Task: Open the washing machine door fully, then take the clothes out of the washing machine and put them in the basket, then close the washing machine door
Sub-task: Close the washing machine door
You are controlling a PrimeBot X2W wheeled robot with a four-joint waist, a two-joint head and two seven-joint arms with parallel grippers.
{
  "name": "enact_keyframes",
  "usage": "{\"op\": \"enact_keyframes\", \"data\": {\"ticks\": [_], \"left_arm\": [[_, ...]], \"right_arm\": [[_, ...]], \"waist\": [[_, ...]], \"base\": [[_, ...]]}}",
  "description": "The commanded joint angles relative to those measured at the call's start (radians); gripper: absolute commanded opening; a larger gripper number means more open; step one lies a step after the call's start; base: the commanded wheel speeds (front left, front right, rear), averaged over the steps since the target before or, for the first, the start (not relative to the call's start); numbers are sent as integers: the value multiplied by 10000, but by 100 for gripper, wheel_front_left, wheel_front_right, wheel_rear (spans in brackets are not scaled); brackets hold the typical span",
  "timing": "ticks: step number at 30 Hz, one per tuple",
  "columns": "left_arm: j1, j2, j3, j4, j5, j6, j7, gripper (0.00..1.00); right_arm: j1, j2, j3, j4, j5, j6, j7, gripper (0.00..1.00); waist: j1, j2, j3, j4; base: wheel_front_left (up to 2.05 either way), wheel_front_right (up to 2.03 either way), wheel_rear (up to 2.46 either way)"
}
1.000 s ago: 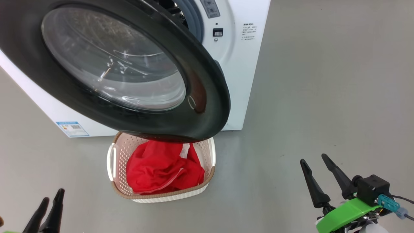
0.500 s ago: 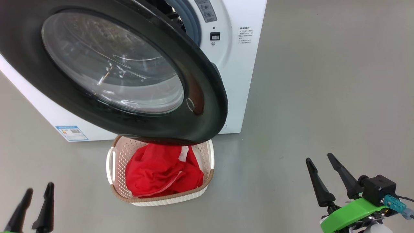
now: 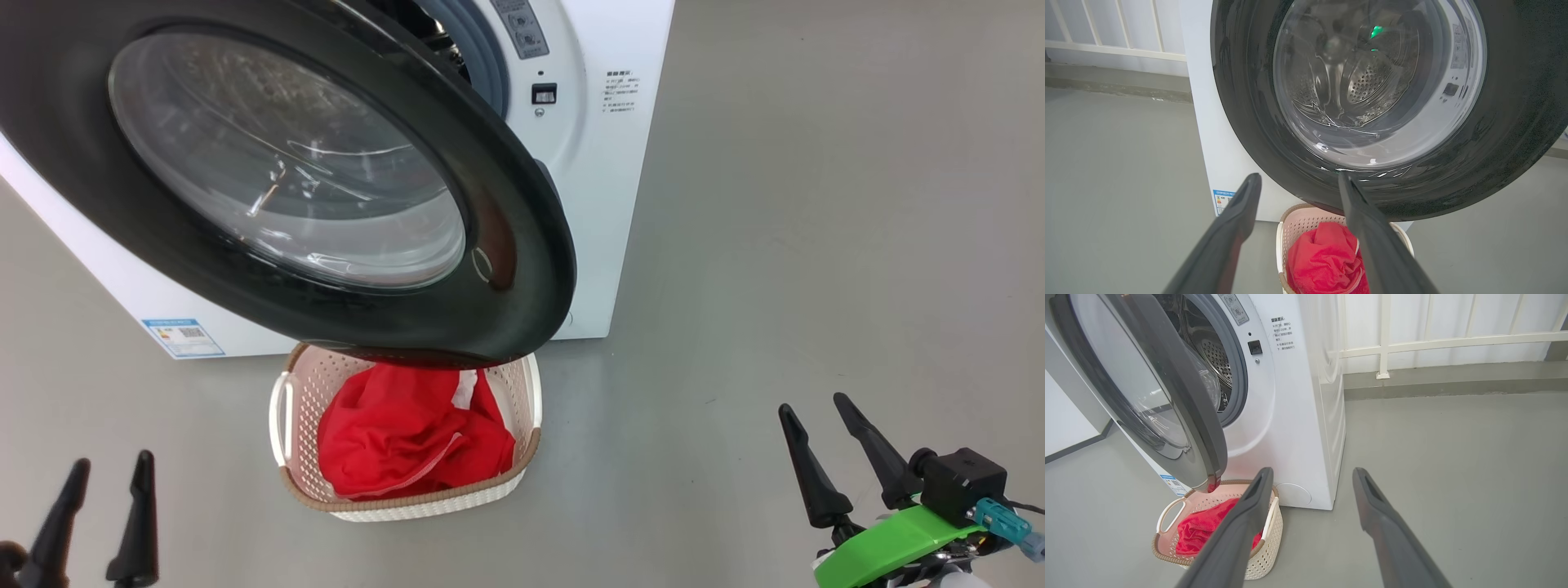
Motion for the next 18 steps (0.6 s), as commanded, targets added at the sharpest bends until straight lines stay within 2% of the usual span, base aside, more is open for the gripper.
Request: {"op": "enact_keyframes", "data": {"ticks": [1,9,18], "left_arm": [[-92,208,480,-279,255,-29,-123,100],[177,-530,691,-280,1158,-29,-123,100],[231,-719,743,-239,1377,-29,-124,100]], "right_arm": [[27,-108,134,-258,68,16,-49,100],[116,-6,99,-194,-10,16,-49,100],[242,9,36,-171,-11,16,-49,100]], "waist": [[0,0,2,4],[0,0,-10,19],[0,0,-70,18]], "base": [[0,0,0],[0,0,0],[0,0,0]]}}
